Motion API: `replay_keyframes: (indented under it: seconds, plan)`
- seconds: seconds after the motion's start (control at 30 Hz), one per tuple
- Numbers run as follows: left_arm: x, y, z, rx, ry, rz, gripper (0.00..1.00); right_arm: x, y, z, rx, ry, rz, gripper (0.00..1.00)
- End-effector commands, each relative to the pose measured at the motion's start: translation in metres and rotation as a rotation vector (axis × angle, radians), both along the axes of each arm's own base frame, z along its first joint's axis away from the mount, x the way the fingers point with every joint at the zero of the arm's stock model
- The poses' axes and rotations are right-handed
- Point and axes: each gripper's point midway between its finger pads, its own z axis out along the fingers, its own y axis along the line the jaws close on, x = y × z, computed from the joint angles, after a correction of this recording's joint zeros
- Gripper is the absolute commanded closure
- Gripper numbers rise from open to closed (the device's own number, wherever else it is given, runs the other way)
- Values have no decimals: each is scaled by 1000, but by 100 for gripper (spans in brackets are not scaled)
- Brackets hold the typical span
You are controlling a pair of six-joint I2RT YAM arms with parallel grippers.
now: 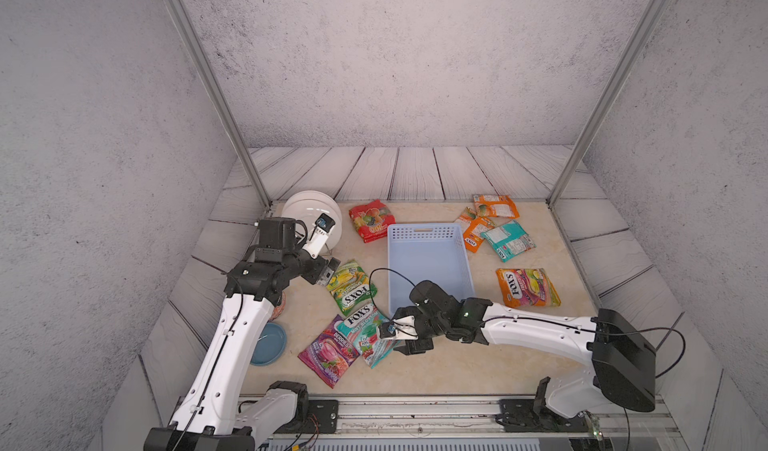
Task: Put the candies in the basket
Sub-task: Pick up the candy at the center of the board.
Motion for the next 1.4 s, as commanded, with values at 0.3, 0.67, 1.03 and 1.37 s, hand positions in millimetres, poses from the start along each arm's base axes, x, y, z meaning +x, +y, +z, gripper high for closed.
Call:
replay_keyframes:
  seconds: [0.3,0.67,1.03,1.37]
  plan:
    - [16,25,13,-214,-18,210,6,3,14,-44,-158,-221,148,35]
    - [18,28,9,-232,-18,239,5,-11,29,-76,-190,-219,227,37]
    - [16,34,1,-218,-6,270,4,1,35,-84,-222,-271,217,51]
    - [14,37,3,-208,-18,280,4,9,47,-65,-134,-290,162,88]
